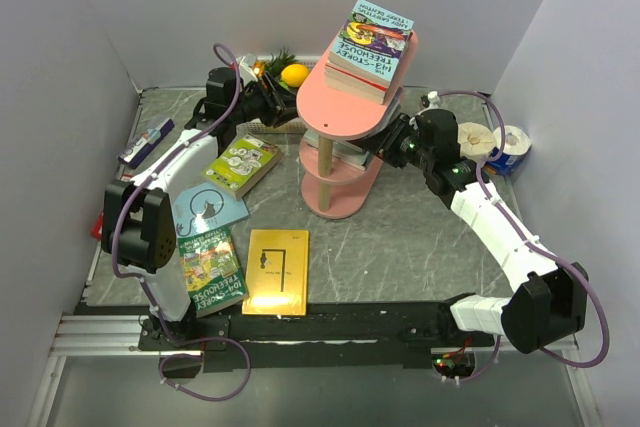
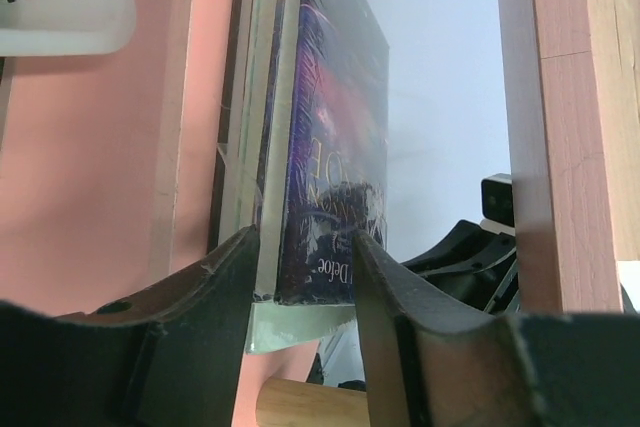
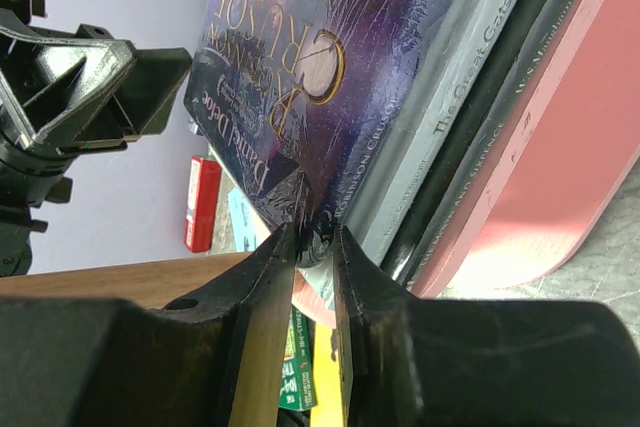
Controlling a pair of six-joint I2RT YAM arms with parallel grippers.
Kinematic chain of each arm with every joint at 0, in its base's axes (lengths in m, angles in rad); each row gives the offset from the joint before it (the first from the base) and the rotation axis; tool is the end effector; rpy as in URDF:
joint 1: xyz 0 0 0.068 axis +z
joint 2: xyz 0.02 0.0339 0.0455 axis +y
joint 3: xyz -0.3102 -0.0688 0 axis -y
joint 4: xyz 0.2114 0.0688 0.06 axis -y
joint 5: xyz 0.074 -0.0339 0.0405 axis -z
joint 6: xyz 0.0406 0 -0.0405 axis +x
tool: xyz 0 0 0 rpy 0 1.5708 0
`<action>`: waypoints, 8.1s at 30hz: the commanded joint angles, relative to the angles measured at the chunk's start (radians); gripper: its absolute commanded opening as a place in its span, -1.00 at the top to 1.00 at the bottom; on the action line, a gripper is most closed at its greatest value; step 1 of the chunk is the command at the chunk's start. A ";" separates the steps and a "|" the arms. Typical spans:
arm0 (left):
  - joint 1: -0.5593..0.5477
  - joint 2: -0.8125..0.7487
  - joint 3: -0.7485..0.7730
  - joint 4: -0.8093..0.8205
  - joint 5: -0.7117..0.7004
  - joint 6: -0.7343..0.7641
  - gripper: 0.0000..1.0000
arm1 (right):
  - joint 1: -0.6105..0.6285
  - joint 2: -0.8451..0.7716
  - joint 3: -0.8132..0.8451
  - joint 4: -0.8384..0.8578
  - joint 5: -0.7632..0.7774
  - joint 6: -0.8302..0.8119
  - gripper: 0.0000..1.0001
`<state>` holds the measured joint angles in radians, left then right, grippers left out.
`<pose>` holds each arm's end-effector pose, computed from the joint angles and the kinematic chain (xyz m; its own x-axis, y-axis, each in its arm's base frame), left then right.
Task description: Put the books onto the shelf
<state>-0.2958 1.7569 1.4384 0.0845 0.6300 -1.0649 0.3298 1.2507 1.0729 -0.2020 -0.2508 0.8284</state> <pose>0.3765 -0.1397 0.3844 -0.7931 -0.4972 -0.3519 0.1858 0.3527 -0.9171 0.2298 0.0893 0.3876 -0.6290 0.5392 -0.5601 -0.1011 0.6576 0.7465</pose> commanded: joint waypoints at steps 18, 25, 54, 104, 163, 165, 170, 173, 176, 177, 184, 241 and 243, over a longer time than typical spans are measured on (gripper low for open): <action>-0.017 0.001 -0.003 0.052 0.054 0.013 0.14 | 0.017 0.012 0.004 0.019 0.002 -0.015 0.43; -0.017 0.000 -0.007 0.037 0.040 0.026 0.10 | 0.017 0.015 0.004 0.024 0.001 -0.014 0.39; -0.052 -0.014 -0.044 0.054 0.068 0.043 0.60 | 0.032 0.018 -0.002 0.030 0.004 -0.012 0.36; -0.118 -0.126 -0.102 0.032 0.046 0.069 0.79 | 0.118 -0.080 -0.070 0.019 0.050 0.008 0.53; 0.075 -0.160 -0.113 -0.031 -0.016 0.069 0.31 | 0.005 -0.197 -0.004 -0.174 0.209 -0.147 1.00; 0.075 -0.162 -0.121 -0.025 -0.016 0.068 0.31 | 0.003 -0.185 -0.001 -0.177 0.206 -0.150 1.00; 0.075 -0.157 -0.127 -0.020 -0.007 0.066 0.31 | 0.006 -0.154 0.012 -0.174 0.188 -0.155 1.00; 0.075 -0.160 -0.133 -0.020 -0.007 0.068 0.31 | 0.006 -0.136 0.021 -0.168 0.174 -0.155 1.00; 0.075 -0.162 -0.141 -0.014 -0.006 0.068 0.31 | 0.009 -0.125 0.030 -0.165 0.168 -0.155 1.00; 0.075 -0.162 -0.144 -0.012 -0.004 0.068 0.31 | 0.011 -0.120 0.036 -0.165 0.168 -0.156 1.00; 0.075 -0.154 -0.151 0.000 0.004 0.060 0.31 | 0.029 -0.099 0.062 -0.168 0.162 -0.160 1.00; 0.093 -0.284 -0.246 -0.244 -0.276 0.115 0.24 | -0.110 -0.174 0.089 -0.274 0.361 -0.264 0.95; 0.093 -0.284 -0.253 -0.249 -0.270 0.118 0.24 | -0.115 -0.088 0.140 -0.264 0.370 -0.268 1.00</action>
<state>-0.2043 1.4876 1.1984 -0.1650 0.3580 -0.9615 0.2260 1.0527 1.0836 -0.5243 0.1028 0.5659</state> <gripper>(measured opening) 0.379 0.021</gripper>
